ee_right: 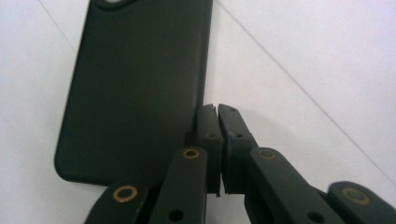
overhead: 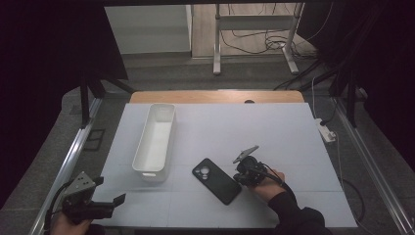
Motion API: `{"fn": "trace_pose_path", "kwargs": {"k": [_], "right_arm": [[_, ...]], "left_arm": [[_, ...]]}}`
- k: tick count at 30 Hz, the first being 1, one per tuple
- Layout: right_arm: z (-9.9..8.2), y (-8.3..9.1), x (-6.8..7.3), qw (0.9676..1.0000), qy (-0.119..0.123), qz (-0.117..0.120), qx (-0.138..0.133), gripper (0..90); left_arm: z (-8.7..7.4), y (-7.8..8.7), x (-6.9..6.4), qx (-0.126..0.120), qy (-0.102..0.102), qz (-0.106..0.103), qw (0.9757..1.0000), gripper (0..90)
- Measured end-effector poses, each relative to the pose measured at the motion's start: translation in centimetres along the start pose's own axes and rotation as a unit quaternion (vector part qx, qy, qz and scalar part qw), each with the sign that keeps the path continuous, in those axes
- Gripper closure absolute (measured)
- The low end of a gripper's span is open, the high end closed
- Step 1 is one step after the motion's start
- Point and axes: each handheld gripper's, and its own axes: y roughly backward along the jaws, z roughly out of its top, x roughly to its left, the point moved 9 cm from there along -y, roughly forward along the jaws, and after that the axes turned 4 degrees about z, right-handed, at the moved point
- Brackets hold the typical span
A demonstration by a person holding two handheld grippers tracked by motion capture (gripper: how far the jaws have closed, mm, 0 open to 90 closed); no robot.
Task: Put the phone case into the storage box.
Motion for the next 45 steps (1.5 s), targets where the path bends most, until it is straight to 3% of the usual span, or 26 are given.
{"fn": "trace_pose_path", "kwargs": {"k": [3, 15, 21, 23, 26, 28, 32, 45], "right_arm": [[0.3, 0.5, 0.0, 1.0000, -0.002, -0.001, -0.009, 83.6], [1.3, 2.7, -0.3, 0.9991, -0.012, -0.018, -0.036, 54.1], [1.8, 3.3, -0.4, 0.9981, -0.014, -0.038, -0.046, 28.7], [1.9, 3.4, -0.1, 0.9985, -0.015, -0.029, -0.044, 25.9], [2.1, 3.4, 0.2, 0.9984, -0.022, -0.028, -0.045, 8.2], [2.2, 3.3, 0.4, 0.9985, -0.029, -0.022, -0.040, 2.9], [2.4, 3.2, 0.6, 0.9984, -0.033, -0.022, -0.039, 0.0], [3.4, 1.5, 2.5, 0.9996, -0.006, -0.008, -0.027, 0.0]], "left_arm": [[0.0, 0.0, 0.0, 0.000, 0.000, 0.000, 1.0000, 2.1], [0.0, 0.0, 0.0, 0.000, 0.000, 0.000, 1.0000, 2.1], [0.0, 0.0, 0.0, 0.000, 0.000, 0.000, 1.0000, 2.1], [0.0, 0.0, 0.0, 0.000, 0.000, 0.000, 1.0000, 2.1], [0.0, 0.0, 0.0, 0.000, 0.000, 0.000, 1.0000, 2.1], [0.0, 0.0, 0.0, 0.000, 0.000, 0.001, 1.0000, 2.0], [0.0, 0.0, 0.0, 0.000, 0.000, 0.001, 1.0000, 2.1], [0.0, 0.0, 0.0, 0.002, -0.001, 0.000, 1.0000, 2.1]]}}
